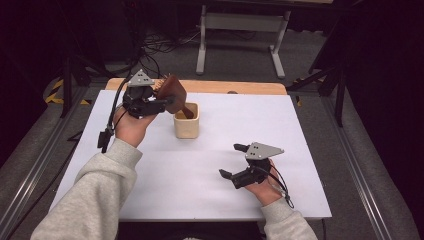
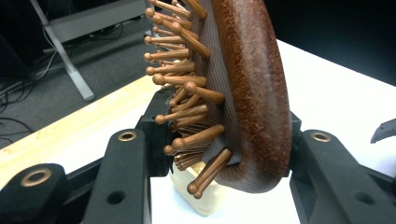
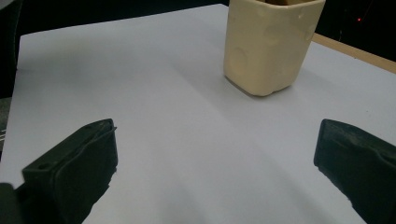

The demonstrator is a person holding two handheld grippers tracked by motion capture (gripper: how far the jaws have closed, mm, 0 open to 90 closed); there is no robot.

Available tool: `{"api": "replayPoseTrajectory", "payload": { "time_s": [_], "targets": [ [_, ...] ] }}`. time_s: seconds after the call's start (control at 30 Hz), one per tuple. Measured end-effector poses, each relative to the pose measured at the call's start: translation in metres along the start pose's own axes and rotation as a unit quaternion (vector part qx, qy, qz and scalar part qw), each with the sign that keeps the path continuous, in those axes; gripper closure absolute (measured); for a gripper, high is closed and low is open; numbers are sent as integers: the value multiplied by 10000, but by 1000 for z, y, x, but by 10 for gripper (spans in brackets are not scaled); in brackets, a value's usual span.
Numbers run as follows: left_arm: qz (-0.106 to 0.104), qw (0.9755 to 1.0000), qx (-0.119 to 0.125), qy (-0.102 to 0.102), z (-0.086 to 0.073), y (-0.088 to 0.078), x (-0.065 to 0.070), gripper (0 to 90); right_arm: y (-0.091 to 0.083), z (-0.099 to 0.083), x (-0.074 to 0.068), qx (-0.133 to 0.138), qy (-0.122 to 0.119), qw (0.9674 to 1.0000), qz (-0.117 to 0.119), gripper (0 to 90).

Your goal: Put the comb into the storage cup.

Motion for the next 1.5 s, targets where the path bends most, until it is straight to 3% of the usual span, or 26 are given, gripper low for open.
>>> {"api": "replayPoseTrajectory", "payload": {
  "time_s": [0.7,1.03,1.17,1.23,1.27,1.37,1.5],
  "targets": [
    [1,9990,-442,-82,-5,25,-3,543,1,-1,-1,-41,8,10000,64,1],
    [22,9988,-477,-54,-6,27,-1,488,2,-1,-1,-53,10,10000,79,1],
    [-9,9989,-460,-27,-6,27,0,416,2,-1,-2,-56,9,9999,89,1],
    [-133,9990,-425,-98,-6,27,0,391,2,-1,-2,-54,16,9999,102,1],
    [-149,9989,-430,-84,-5,28,1,328,2,-1,-2,-54,19,9999,103,1],
    [-110,9987,-488,95,-5,28,5,284,2,-1,-2,-54,23,9999,105,1],
    [-338,9987,-344,160,-4,26,8,114,2,-1,-1,-41,32,9999,105,1]
  ]
}}
Point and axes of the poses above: each handheld gripper's, and its own axes: y roughly forward along the jaws, z roughly out of its top, x roughly to its right, the point moved 1 cm from there along y, roughly forward along the jaws, and after that the axes turned 8 degrees about -z, right-handed, at the moved point
